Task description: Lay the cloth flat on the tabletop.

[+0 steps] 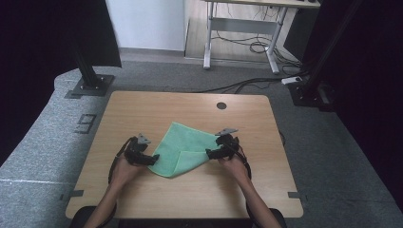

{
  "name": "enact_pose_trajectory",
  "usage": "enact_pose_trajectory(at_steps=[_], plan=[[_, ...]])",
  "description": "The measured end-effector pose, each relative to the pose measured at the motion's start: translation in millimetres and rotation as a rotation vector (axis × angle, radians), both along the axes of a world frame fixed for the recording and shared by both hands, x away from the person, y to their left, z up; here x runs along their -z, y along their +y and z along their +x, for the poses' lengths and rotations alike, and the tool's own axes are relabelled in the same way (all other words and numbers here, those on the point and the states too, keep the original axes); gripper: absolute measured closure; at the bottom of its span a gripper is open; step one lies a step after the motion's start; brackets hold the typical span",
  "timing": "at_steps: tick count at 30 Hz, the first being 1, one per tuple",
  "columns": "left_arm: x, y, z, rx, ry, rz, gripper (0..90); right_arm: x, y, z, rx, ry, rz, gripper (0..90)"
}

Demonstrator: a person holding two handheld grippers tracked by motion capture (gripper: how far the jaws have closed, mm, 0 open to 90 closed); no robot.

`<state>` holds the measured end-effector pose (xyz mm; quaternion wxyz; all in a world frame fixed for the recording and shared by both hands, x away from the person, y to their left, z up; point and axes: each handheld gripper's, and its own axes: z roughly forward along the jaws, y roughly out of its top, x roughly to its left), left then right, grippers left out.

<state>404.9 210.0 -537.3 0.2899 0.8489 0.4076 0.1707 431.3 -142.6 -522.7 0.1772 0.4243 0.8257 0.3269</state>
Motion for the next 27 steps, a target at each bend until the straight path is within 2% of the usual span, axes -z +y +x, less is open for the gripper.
enact_pose_trajectory(at_steps=[2, 4, 6, 7, 8, 13, 15, 16, 17, 18, 19, 20, 21, 22, 24, 25, 27], plan=[[1.4, 3.4, -3.2, -0.007, 0.008, -0.030, 19.3, 5.2, 7.8, -4.7, -0.033, 0.021, -0.024, 7.1], [1.4, 4.0, -7.8, -0.004, 0.008, -0.029, 19.3, 7.4, 9.0, -5.1, -0.037, 0.022, -0.040, 7.1], [1.3, 0.7, -16.2, 0.008, 0.012, -0.029, 19.4, 16.4, 8.4, -0.8, -0.025, 0.016, -0.097, 5.8], [1.3, 0.7, -16.2, 0.008, 0.012, -0.029, 19.4, 16.4, 8.4, -0.8, -0.025, 0.016, -0.097, 5.8], [1.5, -3.8, -21.8, 0.028, 0.021, -0.035, 19.4, 18.5, 3.3, 5.1, 0.003, 0.022, -0.074, 5.7], [2.7, -19.9, -30.6, 0.072, 0.032, -0.049, 19.3, 19.1, -4.2, 17.0, 0.046, 0.005, -0.079, 5.7], [2.3, -26.3, -32.7, 0.087, 0.025, -0.040, 19.2, 19.1, -5.9, 20.8, 0.057, 0.001, -0.080, 6.7], [1.1, -29.8, -33.9, 0.093, 0.007, -0.019, 19.2, 18.4, -5.8, 21.0, 0.057, 0.000, -0.084, 7.7], [-0.6, -31.3, -34.1, 0.099, -0.012, -0.001, 18.7, 16.5, -4.4, 19.6, 0.049, -0.006, -0.088, 9.1], [-3.0, -31.4, -33.1, 0.095, -0.031, -0.004, 18.4, 12.3, 0.6, 14.7, 0.018, -0.008, -0.062, 9.9], [-4.6, -30.2, -31.6, 0.089, -0.037, -0.018, 18.4, 12.3, 0.6, 14.7, 0.018, -0.008, -0.062, 9.9], [-6.9, -25.8, -26.4, 0.066, -0.030, -0.076, 18.5, 9.0, 6.0, 11.1, -0.031, 0.010, -0.021, 12.2], [-6.9, -25.8, -26.4, 0.066, -0.030, -0.076, 18.4, 9.0, 6.0, 11.1, -0.031, 0.010, -0.021, 12.2], [-6.8, -22.7, -22.6, 0.049, -0.028, -0.100, 18.4, 7.9, 9.4, 9.8, -0.051, 0.016, -0.006, 13.4], [-3.3, -20.3, -18.0, 0.029, -0.035, -0.090, 18.4, 2.9, 29.1, 5.3, -0.124, 0.026, 0.019, 14.9], [-0.7, -19.5, -16.1, 0.020, -0.034, -0.080, 18.4, 2.9, 29.1, 5.3, -0.124, 0.026, 0.019, 14.9], [4.7, -18.1, -12.7, 0.009, -0.027, -0.075, 18.4, 0.9, 43.5, 3.5, -0.172, 0.030, 0.027, 18.5]])
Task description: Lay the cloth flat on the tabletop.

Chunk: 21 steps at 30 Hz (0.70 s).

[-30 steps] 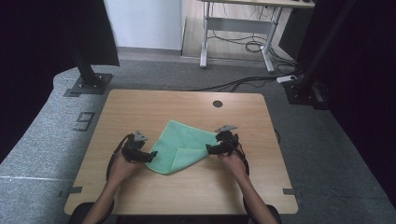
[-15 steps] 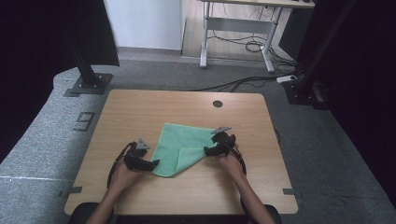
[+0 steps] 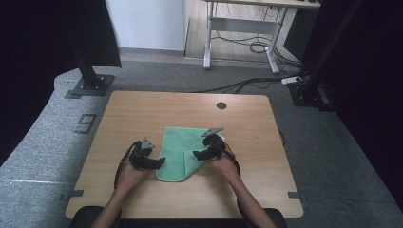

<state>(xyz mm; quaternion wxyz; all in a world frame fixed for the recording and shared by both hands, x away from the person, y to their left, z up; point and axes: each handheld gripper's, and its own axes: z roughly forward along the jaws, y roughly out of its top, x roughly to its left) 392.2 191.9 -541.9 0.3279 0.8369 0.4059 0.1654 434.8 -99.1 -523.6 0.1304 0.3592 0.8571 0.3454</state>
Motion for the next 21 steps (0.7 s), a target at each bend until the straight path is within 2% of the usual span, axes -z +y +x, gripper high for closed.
enact_pose_trajectory(at_steps=[4, 5, 6, 8, 10, 12, 13, 15, 17, 21], plan=[[3.6, 2.5, 2.7, -0.006, 0.015, -0.014, 17.0, -0.3, 27.6, -2.3, -0.094, 0.020, -0.012, 34.4], [3.8, 2.7, 2.5, -0.005, 0.015, -0.016, 17.1, 2.0, 36.9, -1.5, -0.125, 0.027, -0.018, 41.7], [4.3, 2.7, 2.0, -0.007, 0.013, -0.020, 17.1, 2.0, 36.9, -1.5, -0.125, 0.027, -0.018, 41.7], [4.8, 3.1, 1.3, -0.010, 0.008, -0.022, 17.0, 5.5, 42.4, 0.2, -0.146, 0.046, -0.033, 50.6], [5.2, 3.2, 0.9, -0.012, 0.004, -0.024, 17.0, 7.5, 43.5, 0.4, -0.150, 0.057, -0.049, 62.1], [5.3, 3.2, 0.7, -0.012, 0.004, -0.025, 17.1, 6.2, 41.4, -1.1, -0.163, 0.061, -0.042, 76.1], [5.4, 3.1, 0.6, -0.012, 0.004, -0.026, 17.2, 4.9, 40.5, -3.3, -0.168, 0.050, -0.054, 80.1], [5.3, 2.9, 0.1, -0.016, 0.003, -0.025, 17.3, -1.8, 34.1, -11.1, -0.184, 0.022, -0.069, 83.9], [5.3, 2.8, -0.1, -0.018, 0.003, -0.025, 17.4, -4.0, 31.6, -13.0, -0.188, 0.016, -0.066, 84.0], [5.3, 2.7, -0.4, -0.021, 0.003, -0.024, 17.4, -17.7, 12.3, -26.8, -0.193, -0.001, -0.027, 82.8]])
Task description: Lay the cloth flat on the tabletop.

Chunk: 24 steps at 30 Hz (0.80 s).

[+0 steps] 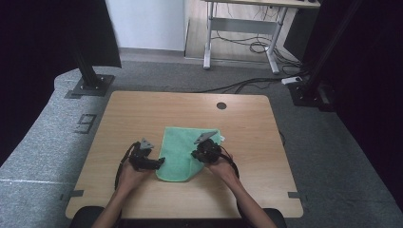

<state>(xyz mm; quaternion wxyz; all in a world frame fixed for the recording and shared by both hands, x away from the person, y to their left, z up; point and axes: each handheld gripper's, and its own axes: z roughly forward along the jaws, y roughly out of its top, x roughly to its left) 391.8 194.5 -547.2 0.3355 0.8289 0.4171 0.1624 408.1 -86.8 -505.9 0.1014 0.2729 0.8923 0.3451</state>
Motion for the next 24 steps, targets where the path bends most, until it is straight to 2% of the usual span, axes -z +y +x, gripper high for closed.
enact_pose_trajectory(at_steps=[4, 9, 10, 11, 13, 14, 16, 18, 21, 22, 23, 24], plan=[[0.1, -0.2, -0.2, -0.003, 0.000, -0.001, 17.4, -4.6, -19.0, -13.8, 0.005, -0.001, 0.014, 79.4], [0.1, -0.3, -0.2, -0.005, 0.000, -0.002, 17.4, -0.6, -49.6, -35.7, 0.031, 0.007, 0.025, 75.0], [0.1, -0.3, -0.3, -0.005, 0.000, -0.002, 17.4, 1.2, -63.2, -44.3, 0.050, 0.013, 0.042, 71.9], [0.1, -0.3, -0.3, -0.005, 0.000, -0.002, 17.4, 1.2, -63.2, -44.3, 0.050, 0.013, 0.042, 71.9], [0.0, -0.2, -0.2, -0.004, 0.000, -0.002, 17.3, 2.5, -77.4, -52.4, 0.068, 0.026, 0.065, 66.5], [-0.5, -0.1, 0.4, 0.000, 0.005, -0.001, 16.9, 2.0, -91.0, -58.9, 0.089, 0.022, 0.073, 59.9], [-1.4, -0.4, 0.9, 0.003, 0.013, -0.001, 16.9, 0.9, -95.5, -60.7, 0.101, 0.020, 0.078, 57.4], [-4.6, -0.6, 0.0, 0.009, 0.012, 0.000, 16.3, -10.3, -110.8, -61.7, 0.150, -0.001, 0.118, 48.2], [-11.5, -0.7, -4.2, 0.022, -0.001, -0.012, 16.3, -16.6, -112.6, -58.1, 0.177, -0.019, 0.133, 44.0], [-13.2, -0.5, -5.5, 0.024, -0.003, -0.016, 16.3, -20.5, -110.0, -51.5, 0.196, -0.035, 0.139, 38.6], [-14.7, -0.4, -7.0, 0.027, -0.006, -0.019, 16.3, -20.5, -110.0, -51.5, 0.196, -0.035, 0.139, 38.6], [-16.9, -0.3, -9.6, 0.034, -0.007, -0.025, 16.3, -18.1, -102.8, -43.6, 0.209, -0.032, 0.130, 34.4]])
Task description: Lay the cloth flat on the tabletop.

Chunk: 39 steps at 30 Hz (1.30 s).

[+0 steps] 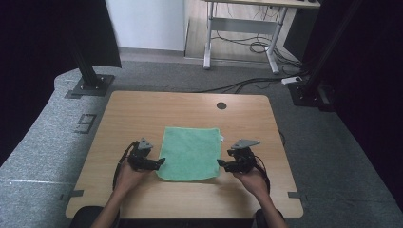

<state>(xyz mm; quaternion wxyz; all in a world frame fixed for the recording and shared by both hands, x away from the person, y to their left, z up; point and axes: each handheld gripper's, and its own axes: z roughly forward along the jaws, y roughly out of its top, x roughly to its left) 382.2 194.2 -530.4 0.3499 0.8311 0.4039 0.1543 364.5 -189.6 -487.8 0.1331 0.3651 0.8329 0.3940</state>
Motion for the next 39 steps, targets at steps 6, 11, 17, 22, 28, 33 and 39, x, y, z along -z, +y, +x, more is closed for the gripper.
enact_pose_trajectory(at_steps=[6, 11, 17, 22, 28, 33, 39], plan=[[-2.5, -0.7, -16.1, 0.033, 0.002, 0.020, 15.5, 23.5, 20.5, 8.7, 0.002, 0.041, -0.060, 27.5], [1.1, -2.4, -32.2, 0.055, 0.013, 0.029, 15.5, 37.7, 15.4, -2.6, 0.013, 0.050, -0.112, 25.6], [5.0, -5.1, -43.7, 0.062, 0.007, 0.073, 15.5, 50.7, 4.6, -13.7, 0.028, 0.065, -0.145, 25.0], [9.9, -4.1, -41.5, 0.045, 0.018, 0.105, 15.5, 54.4, 3.7, -14.7, 0.030, 0.050, -0.148, 23.0], [12.1, -3.2, -38.0, 0.029, 0.025, 0.079, 14.7, 56.1, 0.7, -11.9, 0.051, 0.048, -0.134, 20.8], [14.7, -4.0, -28.4, 0.016, 0.017, 0.053, 14.4, 56.8, -4.2, -0.7, 0.082, 0.049, -0.127, 20.7], [16.4, -3.7, -23.2, 0.012, 0.014, 0.035, 14.3, 58.1, -7.1, 3.9, 0.097, 0.048, -0.109, 20.6]])
